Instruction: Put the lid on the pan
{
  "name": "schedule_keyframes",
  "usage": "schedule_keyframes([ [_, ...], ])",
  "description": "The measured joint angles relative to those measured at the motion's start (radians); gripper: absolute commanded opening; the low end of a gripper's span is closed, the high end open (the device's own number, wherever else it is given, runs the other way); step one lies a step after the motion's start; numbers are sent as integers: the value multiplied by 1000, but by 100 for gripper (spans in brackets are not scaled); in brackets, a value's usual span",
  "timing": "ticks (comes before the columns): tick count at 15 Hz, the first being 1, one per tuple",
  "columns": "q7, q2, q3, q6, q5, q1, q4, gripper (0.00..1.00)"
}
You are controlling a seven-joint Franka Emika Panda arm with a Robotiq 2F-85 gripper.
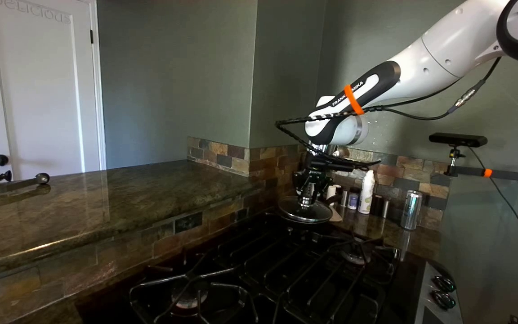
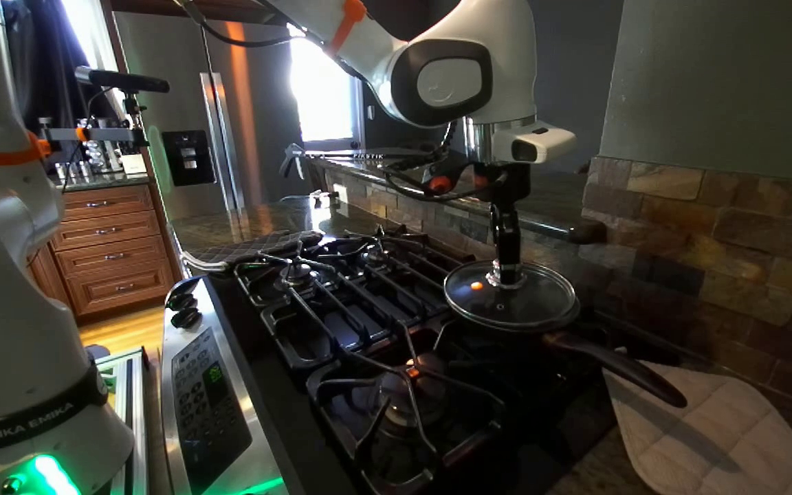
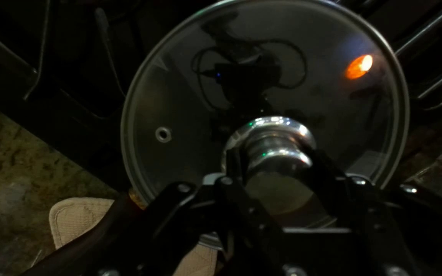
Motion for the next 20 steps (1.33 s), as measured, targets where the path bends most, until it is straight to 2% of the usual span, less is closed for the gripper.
schedule_keyframes([
  [20,2,52,0,0,35,12,50,23],
])
